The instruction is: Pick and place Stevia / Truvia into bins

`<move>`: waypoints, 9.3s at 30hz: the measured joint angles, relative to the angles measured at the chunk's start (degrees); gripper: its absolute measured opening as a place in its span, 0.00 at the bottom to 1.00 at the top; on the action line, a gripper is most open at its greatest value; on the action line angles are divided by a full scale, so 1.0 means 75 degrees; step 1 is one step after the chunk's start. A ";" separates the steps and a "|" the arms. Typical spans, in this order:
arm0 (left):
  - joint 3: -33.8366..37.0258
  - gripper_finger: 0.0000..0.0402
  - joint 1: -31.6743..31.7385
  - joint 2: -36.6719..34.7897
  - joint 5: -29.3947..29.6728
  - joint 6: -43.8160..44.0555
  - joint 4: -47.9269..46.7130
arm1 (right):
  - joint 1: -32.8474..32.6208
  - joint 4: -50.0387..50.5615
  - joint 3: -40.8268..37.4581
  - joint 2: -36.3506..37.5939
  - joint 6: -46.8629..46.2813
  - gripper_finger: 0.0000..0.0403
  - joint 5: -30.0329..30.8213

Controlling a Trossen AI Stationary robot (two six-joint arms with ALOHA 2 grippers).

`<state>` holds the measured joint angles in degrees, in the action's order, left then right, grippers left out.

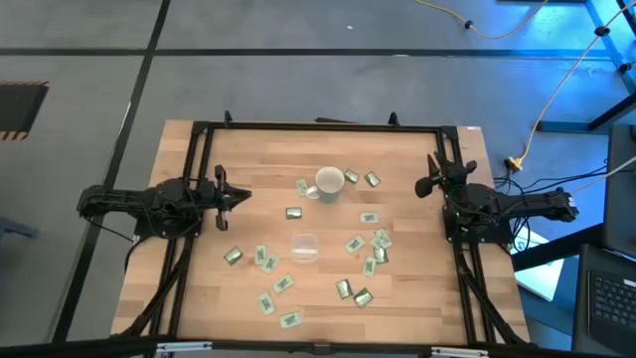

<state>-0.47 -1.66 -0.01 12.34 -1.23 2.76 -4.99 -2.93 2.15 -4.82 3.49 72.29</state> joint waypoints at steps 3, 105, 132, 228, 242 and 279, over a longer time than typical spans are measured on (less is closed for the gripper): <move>0.0000 0.07 0.0000 0.0000 0.0000 0.0000 -0.0001 | 0.0001 -0.0001 0.0001 0.0001 0.0002 0.25 0.0002; 0.0002 0.07 -0.0001 0.0000 0.0000 0.0000 -0.0003 | -0.0003 -0.0113 -0.0196 0.0000 -0.1630 0.25 -0.9069; 0.0000 0.07 0.0001 0.0000 0.0087 -0.0146 0.0003 | 0.0000 -0.0030 -0.0210 -0.0006 -0.1637 0.25 -0.9052; -0.5103 0.13 -0.2826 1.1438 -0.2368 0.5062 -0.6414 | 0.0003 -0.0254 -0.0210 -0.0009 -0.1656 0.25 -0.6843; -0.5990 0.01 -0.2791 1.1482 -0.2424 0.4489 -0.7176 | 0.0000 -0.0260 -0.0213 -0.0009 -0.1659 0.25 -0.6843; -0.8880 0.01 -0.1161 1.3083 -0.1440 -0.0134 -0.4466 | 0.0003 -0.0269 -0.0213 -0.0009 -0.1601 0.25 -0.6843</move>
<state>-67.07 -10.37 98.11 1.54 -2.24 -30.73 -4.97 -4.95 0.56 -4.89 -8.51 20.97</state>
